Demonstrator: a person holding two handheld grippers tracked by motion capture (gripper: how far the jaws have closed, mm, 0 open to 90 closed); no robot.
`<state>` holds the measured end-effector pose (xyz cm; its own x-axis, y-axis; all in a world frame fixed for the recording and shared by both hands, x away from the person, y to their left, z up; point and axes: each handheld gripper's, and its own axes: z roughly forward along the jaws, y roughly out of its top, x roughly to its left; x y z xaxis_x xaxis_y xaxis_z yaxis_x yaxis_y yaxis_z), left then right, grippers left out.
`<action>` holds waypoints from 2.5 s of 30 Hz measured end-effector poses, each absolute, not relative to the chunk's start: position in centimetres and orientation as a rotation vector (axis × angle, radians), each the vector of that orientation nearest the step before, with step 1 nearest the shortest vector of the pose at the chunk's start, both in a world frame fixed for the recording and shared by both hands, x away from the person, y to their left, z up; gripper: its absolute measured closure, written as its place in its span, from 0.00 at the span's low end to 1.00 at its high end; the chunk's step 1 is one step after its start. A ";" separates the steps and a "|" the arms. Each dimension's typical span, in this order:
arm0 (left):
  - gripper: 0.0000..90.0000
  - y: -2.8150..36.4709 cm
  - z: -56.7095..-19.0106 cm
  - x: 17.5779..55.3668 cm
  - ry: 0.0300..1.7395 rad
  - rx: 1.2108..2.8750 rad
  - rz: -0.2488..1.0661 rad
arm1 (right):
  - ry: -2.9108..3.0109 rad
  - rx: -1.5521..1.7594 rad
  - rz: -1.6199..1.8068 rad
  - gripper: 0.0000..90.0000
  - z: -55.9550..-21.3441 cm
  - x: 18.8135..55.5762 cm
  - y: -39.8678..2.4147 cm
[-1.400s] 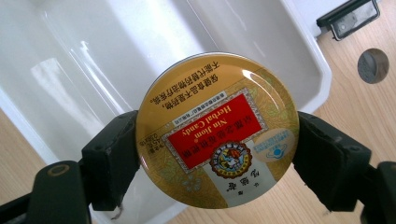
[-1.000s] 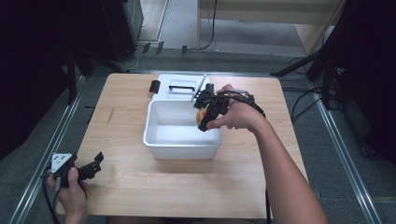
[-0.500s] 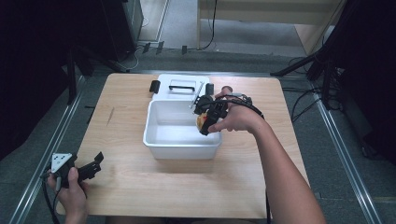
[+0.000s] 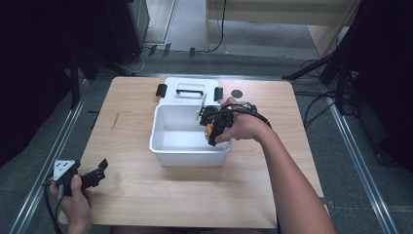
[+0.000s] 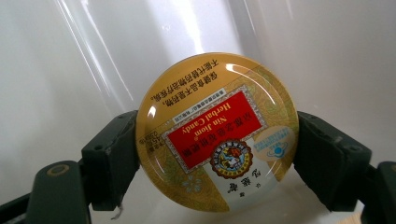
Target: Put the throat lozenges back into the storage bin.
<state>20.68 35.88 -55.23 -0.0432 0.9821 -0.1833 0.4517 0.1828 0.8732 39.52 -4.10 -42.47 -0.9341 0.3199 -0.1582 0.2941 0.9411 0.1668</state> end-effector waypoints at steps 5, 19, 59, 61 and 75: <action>0.00 35.9 -55.2 20.7 1.627 1.391 0.803 | 2.913 0.454 0.164 0.23 -43.0 39.6 -3.7; 0.00 35.9 -55.2 20.7 1.630 1.394 0.801 | 2.917 0.438 0.032 0.23 -44.3 39.7 -2.6; 0.00 35.9 -55.2 20.7 1.629 1.398 0.804 | 2.885 0.550 0.266 0.22 -40.1 39.0 -3.9; 0.00 35.9 -55.2 20.7 1.629 1.394 0.804 | 2.881 0.552 0.277 0.21 -39.8 38.9 -4.0; 0.00 35.9 -55.2 20.7 1.630 1.397 0.804 | 2.776 0.768 0.404 0.00 -36.2 38.0 -6.8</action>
<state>20.69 35.87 -55.21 -0.0436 0.9829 -0.1788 0.4560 0.1788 0.8718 38.01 -6.81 -36.19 -0.8352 0.5297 -0.1483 0.4655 0.8242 0.3225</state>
